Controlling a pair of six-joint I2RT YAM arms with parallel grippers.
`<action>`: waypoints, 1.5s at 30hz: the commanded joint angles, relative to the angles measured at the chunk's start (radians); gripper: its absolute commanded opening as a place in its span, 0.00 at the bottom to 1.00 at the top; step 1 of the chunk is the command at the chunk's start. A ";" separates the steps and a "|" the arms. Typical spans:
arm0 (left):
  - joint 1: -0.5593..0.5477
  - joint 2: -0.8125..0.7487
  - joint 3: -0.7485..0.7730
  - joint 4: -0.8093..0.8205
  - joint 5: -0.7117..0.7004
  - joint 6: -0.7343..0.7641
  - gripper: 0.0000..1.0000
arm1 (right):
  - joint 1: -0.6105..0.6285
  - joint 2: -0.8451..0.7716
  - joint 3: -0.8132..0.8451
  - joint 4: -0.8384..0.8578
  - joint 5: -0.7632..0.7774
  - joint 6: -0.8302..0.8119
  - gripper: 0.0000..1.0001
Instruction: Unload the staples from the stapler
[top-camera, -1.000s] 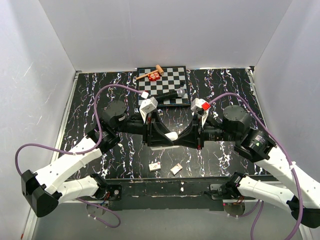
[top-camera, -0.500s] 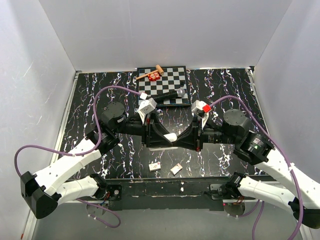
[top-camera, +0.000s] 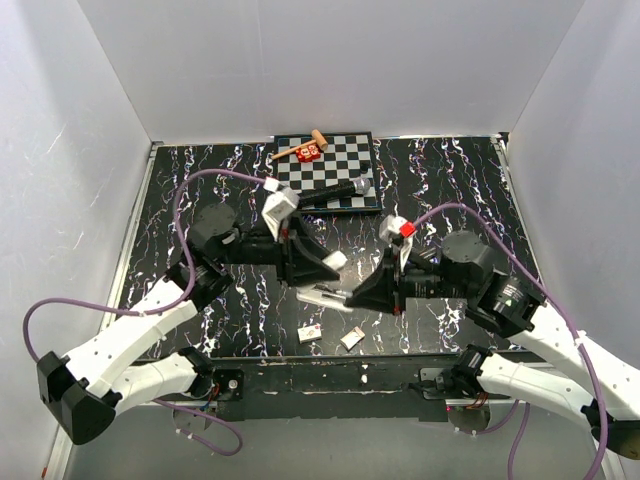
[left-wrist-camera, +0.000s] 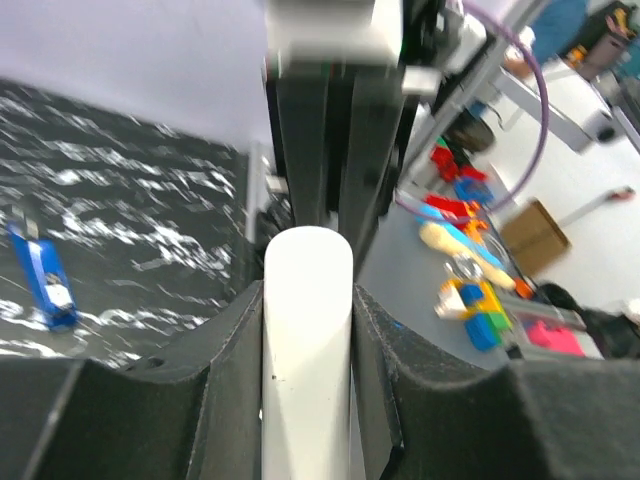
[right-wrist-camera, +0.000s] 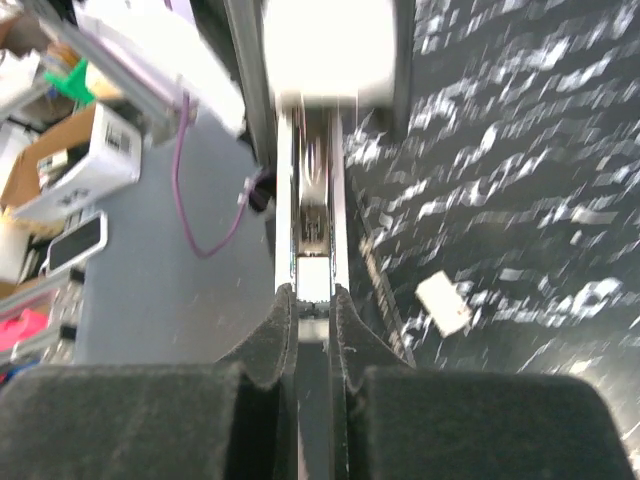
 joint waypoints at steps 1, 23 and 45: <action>0.070 -0.064 0.056 0.204 -0.193 0.003 0.00 | 0.058 -0.009 -0.073 -0.218 -0.167 0.039 0.01; 0.071 -0.080 0.036 0.136 -0.251 0.058 0.00 | 0.068 0.004 0.068 -0.357 0.030 -0.037 0.01; 0.073 -0.093 0.031 -0.124 -0.559 0.138 0.00 | 0.068 0.204 0.361 -0.451 0.563 -0.109 0.01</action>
